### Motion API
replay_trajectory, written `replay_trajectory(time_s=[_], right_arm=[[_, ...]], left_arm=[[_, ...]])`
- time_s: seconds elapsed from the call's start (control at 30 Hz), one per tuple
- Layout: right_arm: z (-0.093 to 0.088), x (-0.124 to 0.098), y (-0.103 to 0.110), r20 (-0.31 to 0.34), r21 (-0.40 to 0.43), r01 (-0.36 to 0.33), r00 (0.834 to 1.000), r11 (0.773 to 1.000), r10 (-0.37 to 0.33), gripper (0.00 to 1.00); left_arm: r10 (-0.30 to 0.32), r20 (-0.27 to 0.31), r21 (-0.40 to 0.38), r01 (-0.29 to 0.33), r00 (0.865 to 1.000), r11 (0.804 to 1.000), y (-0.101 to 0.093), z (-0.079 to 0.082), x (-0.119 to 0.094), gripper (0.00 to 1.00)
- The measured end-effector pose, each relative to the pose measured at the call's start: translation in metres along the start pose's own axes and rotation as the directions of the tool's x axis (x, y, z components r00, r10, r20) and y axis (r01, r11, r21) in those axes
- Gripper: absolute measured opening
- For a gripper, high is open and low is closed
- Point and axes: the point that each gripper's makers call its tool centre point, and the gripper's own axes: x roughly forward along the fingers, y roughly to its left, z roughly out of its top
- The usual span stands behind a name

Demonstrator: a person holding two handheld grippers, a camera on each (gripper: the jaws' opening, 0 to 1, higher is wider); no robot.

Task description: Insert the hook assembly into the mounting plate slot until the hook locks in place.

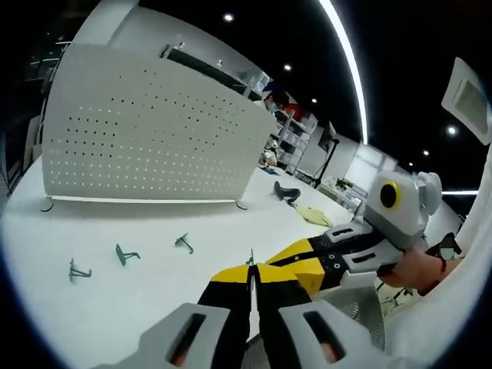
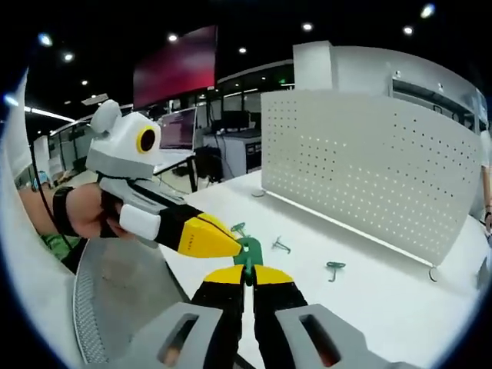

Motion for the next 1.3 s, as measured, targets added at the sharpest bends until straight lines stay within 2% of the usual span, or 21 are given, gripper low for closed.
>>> replay_trajectory(time_s=[0.2, 0.27, 0.37, 0.53, 0.6, 0.77, 0.9, 1.07, 1.3], right_arm=[[0.001, 0.007, 0.006, -0.024, -0.003, -0.004, 1.0, 1.0, 0.004, 0.01], [0.003, 0.008, 0.007, -0.018, -0.02, -0.002, 1.0, 1.0, 0.001, 0.01], [0.004, 0.009, 0.009, -0.019, -0.026, -0.004, 1.0, 1.0, 0.003, 0.01], [0.012, 0.012, 0.009, -0.01, -0.051, 0.008, 1.0, 0.999, -0.008, 0.01], [0.015, 0.013, 0.007, -0.002, -0.052, 0.017, 1.0, 0.998, -0.017, 0.01], [0.018, 0.016, 0.001, -0.002, -0.061, 0.039, 0.999, 0.997, -0.04, 0.01], [0.021, 0.017, -0.005, 0.001, -0.054, 0.058, 0.998, 0.997, -0.058, 0.01], [0.028, 0.02, -0.015, 0.009, -0.079, 0.095, 0.996, 0.992, -0.094, 0.01], [0.042, 0.023, -0.028, 0.036, -0.067, 0.134, 0.991, 0.989, -0.132, 0.02]], left_arm=[[0.019, -0.008, 0.042, -0.018, 1.0, 0.999, 0.005, 0.0, -0.006, 0.01], [0.014, 0.004, 0.046, -0.014, 1.0, 0.999, 0.007, 0.002, -0.009, 0.01], [-0.001, 0.019, 0.095, -0.001, 1.0, 0.995, 0.009, 0.004, -0.01, 0.02], [0.011, 0.032, 0.135, -0.015, 0.999, 0.991, 0.014, 0.006, -0.012, 0.05], [0.029, 0.031, 0.147, -0.034, 0.999, 0.989, 0.019, 0.006, -0.014, 0.12], [0.013, 0.05, 0.128, -0.02, 0.999, 0.992, 0.025, 0.009, -0.019, 0.09], [-0.006, 0.043, 0.145, 0.0, 0.999, 0.989, 0.025, 0.01, -0.022, 0.09], [-0.014, 0.067, 0.168, 0.002, 0.998, 0.986, 0.027, 0.017, -0.025, 0.13], [-0.015, 0.09, 0.196, -0.003, 0.996, 0.981, 0.032, 0.021, -0.026, 0.22]])
